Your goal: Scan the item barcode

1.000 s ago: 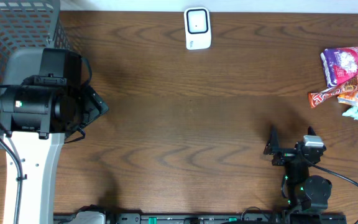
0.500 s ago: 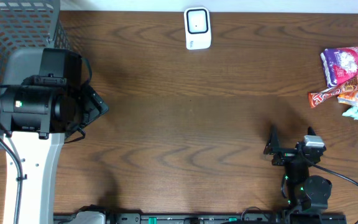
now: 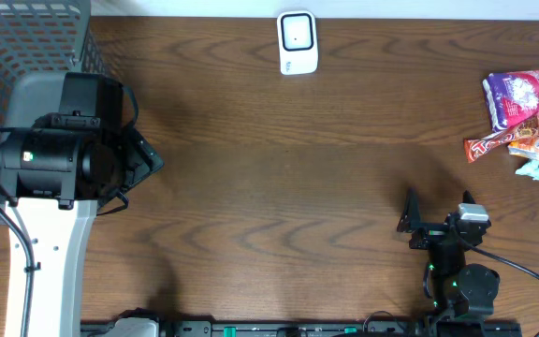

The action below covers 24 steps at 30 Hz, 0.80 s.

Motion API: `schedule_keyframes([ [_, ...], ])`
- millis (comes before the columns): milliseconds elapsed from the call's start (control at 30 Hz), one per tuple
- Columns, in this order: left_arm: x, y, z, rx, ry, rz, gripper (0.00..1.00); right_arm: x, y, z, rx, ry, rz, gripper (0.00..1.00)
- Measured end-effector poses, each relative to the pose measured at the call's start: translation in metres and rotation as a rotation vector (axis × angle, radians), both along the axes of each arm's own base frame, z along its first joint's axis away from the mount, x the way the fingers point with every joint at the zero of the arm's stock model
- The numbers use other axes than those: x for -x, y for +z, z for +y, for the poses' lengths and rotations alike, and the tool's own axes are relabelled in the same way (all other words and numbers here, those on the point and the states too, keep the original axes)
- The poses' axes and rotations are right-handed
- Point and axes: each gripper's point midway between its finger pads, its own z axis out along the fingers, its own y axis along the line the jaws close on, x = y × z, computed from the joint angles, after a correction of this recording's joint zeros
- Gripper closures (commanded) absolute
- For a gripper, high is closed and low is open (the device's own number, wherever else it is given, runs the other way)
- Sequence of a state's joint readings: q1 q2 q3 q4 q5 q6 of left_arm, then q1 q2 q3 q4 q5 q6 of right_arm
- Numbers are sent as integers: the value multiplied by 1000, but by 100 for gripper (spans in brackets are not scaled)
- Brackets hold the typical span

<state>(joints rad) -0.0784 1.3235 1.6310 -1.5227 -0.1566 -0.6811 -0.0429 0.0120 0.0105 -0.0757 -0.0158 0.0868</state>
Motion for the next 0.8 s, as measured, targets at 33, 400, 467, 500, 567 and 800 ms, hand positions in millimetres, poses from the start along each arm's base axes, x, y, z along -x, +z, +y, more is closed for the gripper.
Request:
schedule_keyframes([
  [33, 0, 0, 0, 0, 0, 0, 1, 0, 0, 0, 0, 0, 0, 1],
  [400, 0, 0, 0, 0, 0, 0, 1, 0, 0, 0, 0, 0, 0, 1],
  [467, 0, 0, 0, 0, 0, 0, 1, 0, 0, 0, 0, 0, 0, 1],
  [500, 0, 0, 0, 0, 0, 0, 1, 0, 0, 0, 0, 0, 0, 1],
  [567, 0, 0, 0, 0, 0, 0, 1, 0, 0, 0, 0, 0, 0, 1],
  [800, 1, 2, 9, -66, -31, 10, 1, 0, 0, 0, 0, 0, 0, 1],
])
